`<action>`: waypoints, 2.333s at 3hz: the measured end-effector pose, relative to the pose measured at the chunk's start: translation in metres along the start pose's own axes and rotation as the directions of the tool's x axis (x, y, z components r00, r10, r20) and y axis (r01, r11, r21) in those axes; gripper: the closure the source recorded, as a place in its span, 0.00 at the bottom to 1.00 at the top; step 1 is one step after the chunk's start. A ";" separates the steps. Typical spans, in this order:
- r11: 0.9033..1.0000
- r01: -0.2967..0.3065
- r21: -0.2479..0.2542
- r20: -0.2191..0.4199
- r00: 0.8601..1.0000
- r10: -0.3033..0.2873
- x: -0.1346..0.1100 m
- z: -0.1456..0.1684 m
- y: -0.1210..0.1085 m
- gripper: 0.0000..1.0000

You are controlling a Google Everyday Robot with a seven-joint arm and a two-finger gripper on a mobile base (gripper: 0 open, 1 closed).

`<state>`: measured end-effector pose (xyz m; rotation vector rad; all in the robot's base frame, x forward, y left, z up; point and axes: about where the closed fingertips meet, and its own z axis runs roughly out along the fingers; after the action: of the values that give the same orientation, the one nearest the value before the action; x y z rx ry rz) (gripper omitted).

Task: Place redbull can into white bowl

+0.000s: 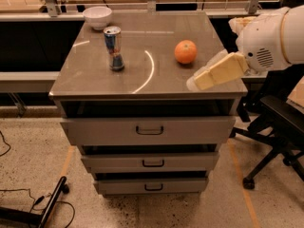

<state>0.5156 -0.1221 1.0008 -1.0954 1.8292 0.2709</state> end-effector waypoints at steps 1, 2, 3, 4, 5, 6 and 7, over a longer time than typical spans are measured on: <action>1.000 0.000 0.000 0.000 1.000 0.000 -0.001 0.000 0.000 0.00; 1.000 -0.004 -0.010 0.041 0.999 0.005 -0.017 0.025 0.005 0.00; 0.999 -0.013 -0.038 0.104 0.994 0.016 -0.038 0.068 0.011 0.00; 0.999 -0.021 -0.044 0.140 0.990 0.027 -0.055 0.105 0.019 0.00; 0.999 -0.033 -0.039 0.187 0.981 0.040 -0.065 0.137 0.027 0.00; 0.997 -0.071 -0.029 0.248 0.966 0.076 -0.073 0.173 0.031 0.00; 0.992 -0.126 -0.010 0.314 0.941 0.123 -0.085 0.205 0.026 0.00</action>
Offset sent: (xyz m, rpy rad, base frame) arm 0.0418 0.0692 -0.0073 0.1066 -0.0304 0.0413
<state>0.6335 0.0621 0.9567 -0.8734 1.6121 0.4832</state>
